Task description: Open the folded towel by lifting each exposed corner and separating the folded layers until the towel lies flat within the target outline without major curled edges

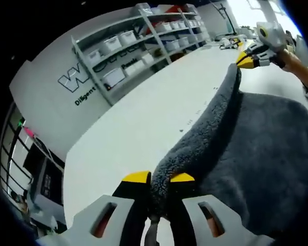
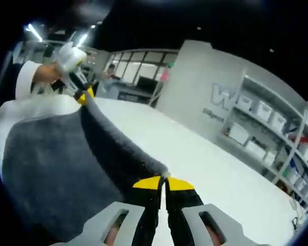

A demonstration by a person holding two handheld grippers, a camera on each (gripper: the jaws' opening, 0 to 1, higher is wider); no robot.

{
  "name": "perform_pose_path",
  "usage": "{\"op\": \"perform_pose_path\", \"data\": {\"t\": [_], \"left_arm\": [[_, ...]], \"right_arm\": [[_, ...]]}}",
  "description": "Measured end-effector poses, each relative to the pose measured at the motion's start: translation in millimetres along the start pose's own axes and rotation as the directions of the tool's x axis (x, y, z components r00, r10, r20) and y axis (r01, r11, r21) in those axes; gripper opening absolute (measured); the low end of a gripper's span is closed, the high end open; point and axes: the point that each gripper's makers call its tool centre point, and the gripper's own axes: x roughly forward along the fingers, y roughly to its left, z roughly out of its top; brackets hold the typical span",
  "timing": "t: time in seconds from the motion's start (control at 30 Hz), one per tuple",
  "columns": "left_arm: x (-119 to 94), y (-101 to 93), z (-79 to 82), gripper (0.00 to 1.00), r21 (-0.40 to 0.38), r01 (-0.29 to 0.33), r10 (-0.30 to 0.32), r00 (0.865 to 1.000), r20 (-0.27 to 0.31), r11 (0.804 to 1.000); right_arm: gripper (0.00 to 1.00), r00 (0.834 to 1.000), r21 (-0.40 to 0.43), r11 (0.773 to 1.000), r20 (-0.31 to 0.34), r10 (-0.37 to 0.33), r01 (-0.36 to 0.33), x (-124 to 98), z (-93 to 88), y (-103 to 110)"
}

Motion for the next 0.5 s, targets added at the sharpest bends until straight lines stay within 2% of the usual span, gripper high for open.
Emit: {"op": "perform_pose_path", "data": {"t": [0.1,0.27,0.4,0.5], "left_arm": [[-0.5,-1.2,-1.4,0.12,0.013,-0.004,0.004,1.000,0.002,1.000],[-1.4,-0.2,-6.0,0.20,0.063,-0.020,0.020,1.000,0.000,0.998],[-5.0,-1.3,-7.1,0.26,-0.009,0.009,-0.009,1.000,0.027,1.000],[-7.8,0.2,-9.7,0.30,-0.025,0.005,-0.004,0.999,0.034,1.000]], "right_arm": [[0.00,1.000,-0.003,1.000,-0.004,0.005,-0.005,-0.6,0.0,1.6],[0.00,1.000,-0.004,1.000,-0.004,0.010,-0.010,-0.6,0.5,3.4],[0.00,1.000,-0.017,1.000,-0.022,0.016,-0.016,2.4,-4.8,7.6],[0.00,1.000,-0.005,1.000,-0.018,0.020,-0.020,1.9,-4.9,8.0]]}}
